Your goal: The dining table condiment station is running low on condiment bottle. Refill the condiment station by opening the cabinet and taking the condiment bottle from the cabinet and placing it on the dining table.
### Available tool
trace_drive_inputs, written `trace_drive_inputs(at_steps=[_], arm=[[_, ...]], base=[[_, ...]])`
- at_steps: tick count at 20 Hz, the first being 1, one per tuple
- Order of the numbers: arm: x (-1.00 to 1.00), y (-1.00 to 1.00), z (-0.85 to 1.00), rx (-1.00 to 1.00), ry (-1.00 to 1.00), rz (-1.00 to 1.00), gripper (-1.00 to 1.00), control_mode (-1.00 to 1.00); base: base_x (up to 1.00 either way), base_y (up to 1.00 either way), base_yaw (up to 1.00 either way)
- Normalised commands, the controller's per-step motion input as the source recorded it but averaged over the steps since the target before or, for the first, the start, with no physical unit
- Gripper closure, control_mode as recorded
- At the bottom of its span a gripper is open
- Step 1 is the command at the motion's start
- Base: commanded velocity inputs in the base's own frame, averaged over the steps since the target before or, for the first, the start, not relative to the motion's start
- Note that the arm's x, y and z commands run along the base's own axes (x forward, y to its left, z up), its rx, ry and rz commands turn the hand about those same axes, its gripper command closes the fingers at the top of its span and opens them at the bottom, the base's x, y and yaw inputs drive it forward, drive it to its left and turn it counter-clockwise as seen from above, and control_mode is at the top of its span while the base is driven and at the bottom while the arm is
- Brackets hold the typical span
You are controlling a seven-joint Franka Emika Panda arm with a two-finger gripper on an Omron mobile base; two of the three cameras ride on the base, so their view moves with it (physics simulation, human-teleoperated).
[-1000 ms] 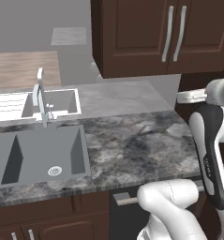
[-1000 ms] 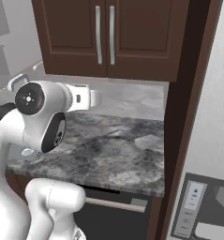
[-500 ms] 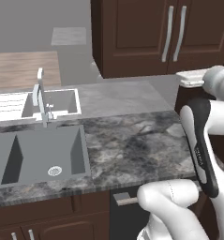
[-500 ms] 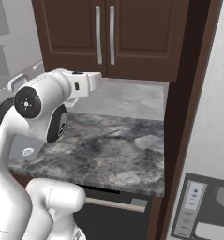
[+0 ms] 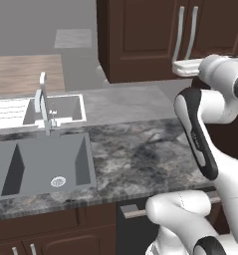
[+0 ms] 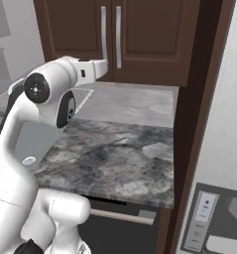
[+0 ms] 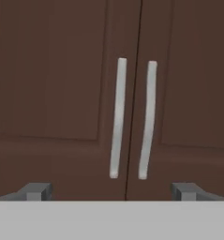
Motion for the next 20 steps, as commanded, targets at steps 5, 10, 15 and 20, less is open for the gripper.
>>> trace_drive_inputs(at_steps=[5, 10, 15, 20], arm=[[0.57, 0.05, 0.22, 0.0, 0.0, 0.02, -1.0, -1.0], [0.62, 0.0, 0.12, 0.0, 0.0, 0.02, -1.0, -1.0], [0.54, 0.0, 0.01, 0.0, 0.0, 0.02, -1.0, -1.0], [0.35, 0.0, 0.04, 0.0, 0.0, 0.01, -1.0, -1.0]], base=[[0.0, 0.0, 0.0], [0.0, 0.0, 0.0], [0.0, 0.0, 0.0], [0.0, 0.0, 0.0]])
